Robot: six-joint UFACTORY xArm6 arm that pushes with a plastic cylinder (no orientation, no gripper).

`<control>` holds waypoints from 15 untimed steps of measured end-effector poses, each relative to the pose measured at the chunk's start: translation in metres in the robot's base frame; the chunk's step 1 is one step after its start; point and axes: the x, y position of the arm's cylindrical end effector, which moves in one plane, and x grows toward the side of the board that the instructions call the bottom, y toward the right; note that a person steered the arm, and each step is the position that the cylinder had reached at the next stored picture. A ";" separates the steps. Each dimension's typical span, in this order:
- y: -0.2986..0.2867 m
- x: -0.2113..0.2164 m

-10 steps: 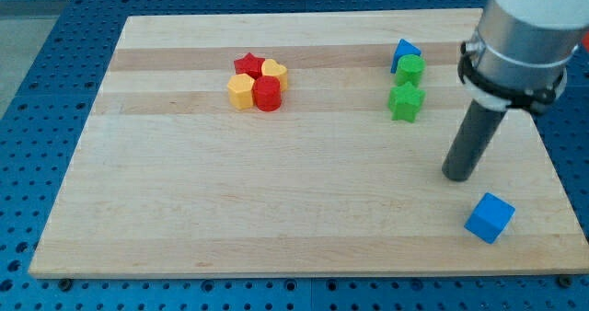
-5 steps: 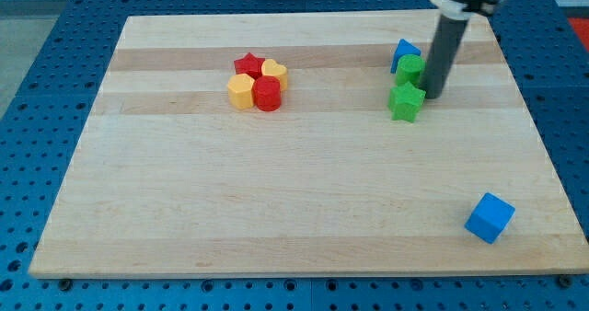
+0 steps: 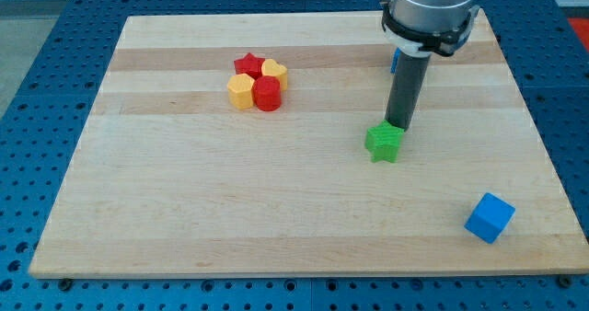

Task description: Keep green star above blue cube

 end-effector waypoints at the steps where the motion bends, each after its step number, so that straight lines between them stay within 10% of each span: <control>1: -0.028 -0.002; 4: -0.093 0.020; 15: 0.058 0.038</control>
